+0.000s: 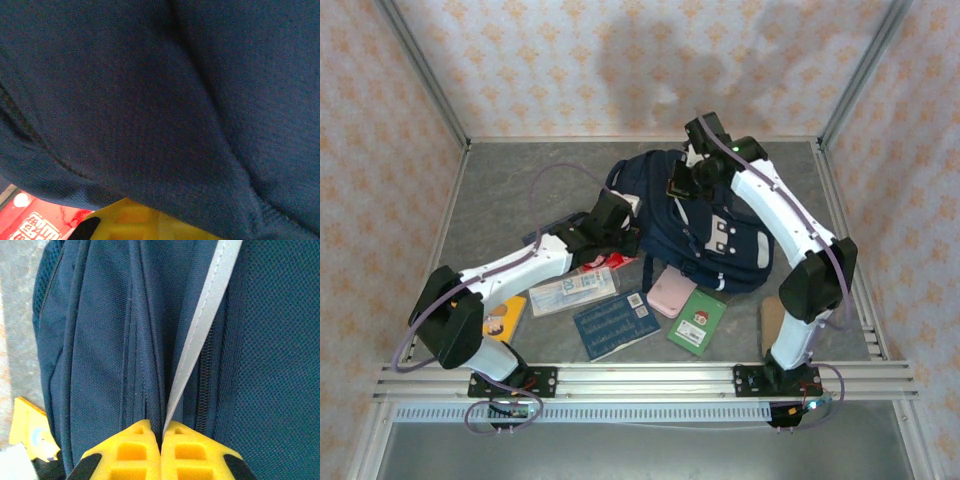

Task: Pack the student bag

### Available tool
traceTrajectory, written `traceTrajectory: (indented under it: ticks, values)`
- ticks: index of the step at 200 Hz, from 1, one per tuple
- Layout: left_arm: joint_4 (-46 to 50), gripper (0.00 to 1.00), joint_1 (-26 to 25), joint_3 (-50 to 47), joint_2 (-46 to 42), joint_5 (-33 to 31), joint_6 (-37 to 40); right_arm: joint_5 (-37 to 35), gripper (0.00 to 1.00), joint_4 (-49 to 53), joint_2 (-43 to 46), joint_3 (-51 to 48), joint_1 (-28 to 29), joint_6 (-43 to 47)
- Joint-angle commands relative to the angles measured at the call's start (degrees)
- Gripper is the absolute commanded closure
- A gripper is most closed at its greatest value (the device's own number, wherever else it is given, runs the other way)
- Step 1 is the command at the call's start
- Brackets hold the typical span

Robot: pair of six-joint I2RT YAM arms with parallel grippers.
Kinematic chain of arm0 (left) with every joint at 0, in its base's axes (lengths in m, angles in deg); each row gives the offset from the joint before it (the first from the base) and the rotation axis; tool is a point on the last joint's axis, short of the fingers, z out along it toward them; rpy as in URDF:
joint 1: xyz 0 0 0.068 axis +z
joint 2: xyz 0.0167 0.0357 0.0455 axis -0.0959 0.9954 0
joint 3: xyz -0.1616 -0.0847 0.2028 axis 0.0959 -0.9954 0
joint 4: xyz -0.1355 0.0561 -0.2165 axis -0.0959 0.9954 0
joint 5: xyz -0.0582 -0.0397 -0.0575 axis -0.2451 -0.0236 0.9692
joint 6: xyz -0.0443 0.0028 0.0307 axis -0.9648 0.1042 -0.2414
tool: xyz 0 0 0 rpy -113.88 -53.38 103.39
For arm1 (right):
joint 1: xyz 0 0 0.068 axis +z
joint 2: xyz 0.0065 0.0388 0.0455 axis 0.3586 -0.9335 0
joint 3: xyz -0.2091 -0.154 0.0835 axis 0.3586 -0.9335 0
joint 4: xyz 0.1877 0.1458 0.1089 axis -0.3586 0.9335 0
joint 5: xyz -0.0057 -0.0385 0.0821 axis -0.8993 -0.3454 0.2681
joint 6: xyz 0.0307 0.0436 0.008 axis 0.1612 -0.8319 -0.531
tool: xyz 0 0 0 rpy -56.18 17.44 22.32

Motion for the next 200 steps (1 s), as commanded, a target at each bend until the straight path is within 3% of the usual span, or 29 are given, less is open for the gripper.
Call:
traceTrajectory:
  ticks: [1, 65, 88, 96, 106, 128, 157, 200]
  values:
    - [2.0, 1.0, 1.7, -0.5, -2.3, -5.4, 1.2, -5.2, 1.0, 6.5, -0.4, 3.1, 2.5, 5.9]
    - [2.7, 1.0, 4.1, -2.0, -5.1, -6.5, 0.4, -13.2, 1.0, 8.4, -1.5, 3.2, 7.5, 11.8]
    - [0.7, 1.0, 4.0, -3.4, -5.4, -1.7, -0.9, -16.4, 0.5, 8.3, -1.2, 3.8, 7.6, 10.0]
    - [-0.2, 1.0, 4.1, -4.1, -5.6, -1.1, -1.7, -18.1, 0.42, 8.7, -0.6, 4.5, 7.6, 8.9]
    - [-1.5, 1.0, 4.1, -5.3, -6.1, -0.6, -2.7, -19.3, 0.39, 9.0, 0.6, 4.9, 7.6, 7.6]
    - [-3.4, 1.0, 4.1, -7.2, -6.7, 1.1, -4.4, -17.7, 0.4, 7.6, 6.0, 0.4, 7.6, 4.3]
    - [-3.0, 1.0, 4.0, -8.1, -7.4, 2.0, -5.4, -11.5, 0.49, 4.1, 15.6, -14.6, 7.6, -0.2]
    - [-1.9, 1.0, 3.9, -8.7, -8.7, 3.0, -6.3, -4.4, 0.89, -0.1, 27.5, -39.8, 7.9, -4.9]
